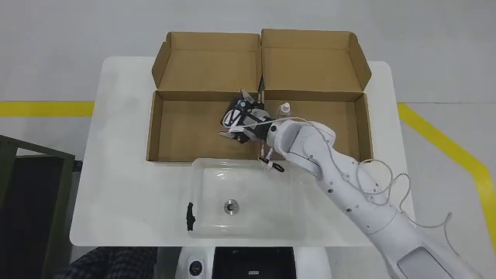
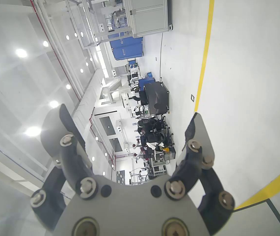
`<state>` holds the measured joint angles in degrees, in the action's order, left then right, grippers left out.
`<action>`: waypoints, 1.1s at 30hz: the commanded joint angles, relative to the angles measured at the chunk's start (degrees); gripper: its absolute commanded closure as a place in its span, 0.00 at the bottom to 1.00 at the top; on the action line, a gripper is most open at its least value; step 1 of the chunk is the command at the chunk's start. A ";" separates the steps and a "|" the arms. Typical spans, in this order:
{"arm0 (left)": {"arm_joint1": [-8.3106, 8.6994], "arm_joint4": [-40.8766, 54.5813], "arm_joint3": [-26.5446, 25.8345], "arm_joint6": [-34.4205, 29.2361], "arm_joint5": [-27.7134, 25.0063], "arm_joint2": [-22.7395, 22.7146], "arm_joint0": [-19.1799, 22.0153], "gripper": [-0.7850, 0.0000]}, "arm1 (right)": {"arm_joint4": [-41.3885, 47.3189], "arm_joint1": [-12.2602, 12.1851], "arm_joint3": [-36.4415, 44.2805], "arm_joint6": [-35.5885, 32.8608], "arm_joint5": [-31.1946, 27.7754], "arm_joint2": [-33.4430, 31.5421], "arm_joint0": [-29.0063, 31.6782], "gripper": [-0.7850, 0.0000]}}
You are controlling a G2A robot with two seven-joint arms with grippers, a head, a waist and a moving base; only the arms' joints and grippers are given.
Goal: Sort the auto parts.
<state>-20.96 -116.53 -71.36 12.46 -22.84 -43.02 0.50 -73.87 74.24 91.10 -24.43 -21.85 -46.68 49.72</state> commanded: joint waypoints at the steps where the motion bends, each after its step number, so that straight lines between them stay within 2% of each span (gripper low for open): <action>1: 0.00 0.00 0.00 0.00 0.00 0.00 0.00 0.00 | -0.01 -0.43 3.31 -0.73 -1.14 -0.92 1.87 0.00; 9: 0.00 0.00 0.00 0.00 0.00 0.00 0.00 0.00 | -1.81 -2.22 15.47 -4.16 -6.89 -3.11 10.08 0.00; 17: 0.00 0.00 0.00 0.00 0.00 0.00 0.00 0.00 | -4.75 -3.75 22.66 -4.94 -11.36 -4.35 17.47 0.00; 33: 0.00 0.00 0.00 0.00 0.00 0.00 0.00 0.00 | -12.98 -6.28 26.77 -1.21 -18.13 -6.70 27.29 0.00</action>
<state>-20.96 -116.53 -71.36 12.46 -22.84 -43.02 0.50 -86.23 68.06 117.80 -25.84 -39.75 -53.45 76.65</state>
